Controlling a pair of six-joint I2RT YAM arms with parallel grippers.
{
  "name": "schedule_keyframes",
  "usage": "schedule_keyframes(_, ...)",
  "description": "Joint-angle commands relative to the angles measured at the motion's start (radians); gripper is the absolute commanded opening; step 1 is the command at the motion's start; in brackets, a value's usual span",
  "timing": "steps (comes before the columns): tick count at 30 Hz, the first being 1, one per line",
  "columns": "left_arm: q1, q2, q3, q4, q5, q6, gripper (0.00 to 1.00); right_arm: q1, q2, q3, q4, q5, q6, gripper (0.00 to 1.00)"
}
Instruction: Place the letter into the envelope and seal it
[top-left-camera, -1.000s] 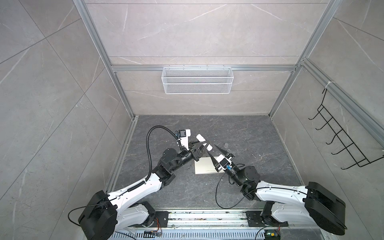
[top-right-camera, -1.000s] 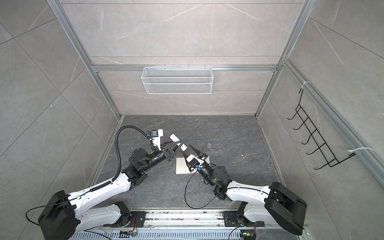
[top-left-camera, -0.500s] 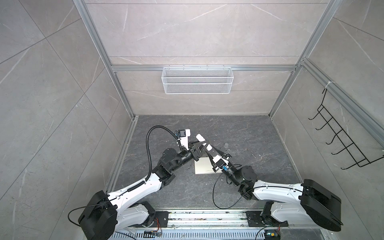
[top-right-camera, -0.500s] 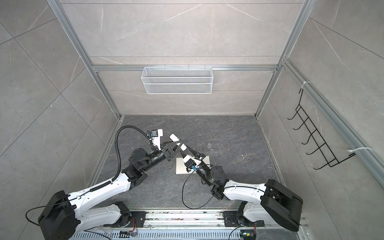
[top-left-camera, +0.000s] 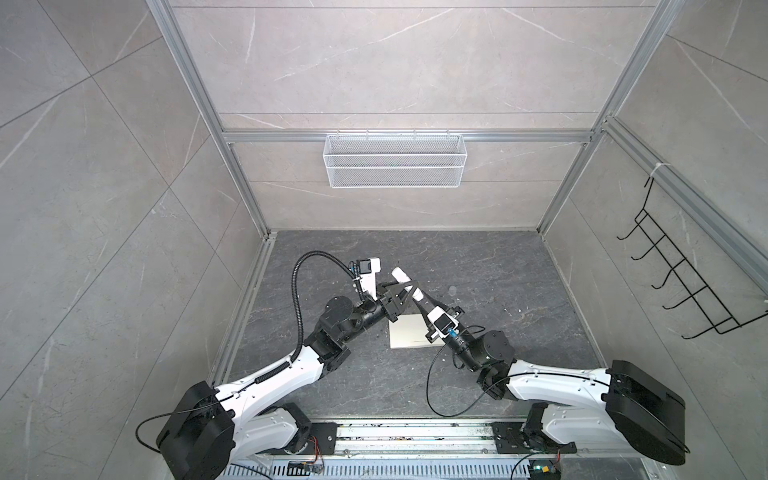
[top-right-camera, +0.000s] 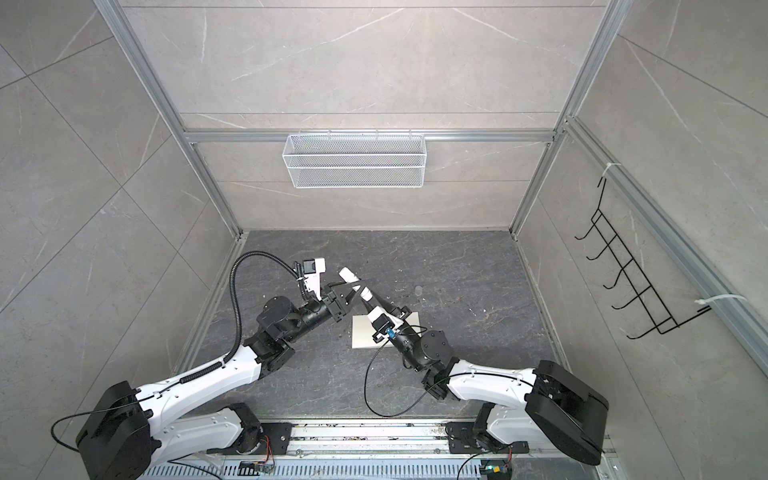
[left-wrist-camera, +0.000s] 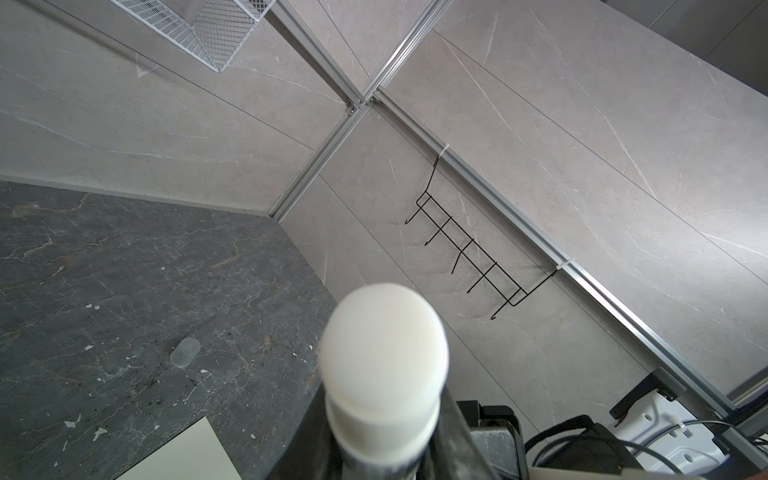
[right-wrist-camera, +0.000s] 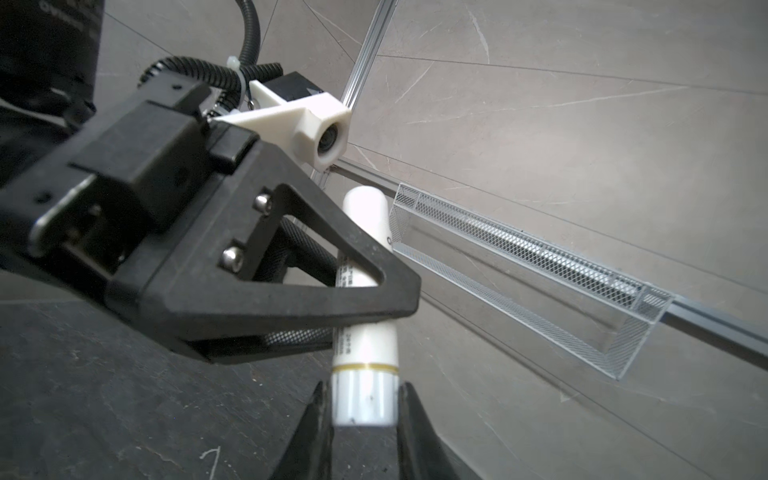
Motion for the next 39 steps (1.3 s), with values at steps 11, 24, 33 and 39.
schedule_keyframes(11, -0.003, 0.001, 0.018, 0.135, 0.075, 0.038, 0.00, -0.279, -0.009, 0.155, -0.091, -0.633, 0.942, 0.15)
schedule_keyframes(24, -0.003, -0.024, 0.020, 0.081, 0.010, 0.005, 0.00, -0.313, 0.079, 0.173, 0.046, -0.707, 1.033, 0.34)
schedule_keyframes(33, -0.003, -0.054, 0.071, -0.116, -0.117, -0.196, 0.00, -0.150, -0.072, 0.013, -0.043, -0.298, 0.203, 0.76)
schedule_keyframes(39, -0.003, -0.072, 0.118, -0.264, -0.134, -0.302, 0.00, -0.069, -0.019, -0.045, 0.131, -0.159, 0.039, 0.74)
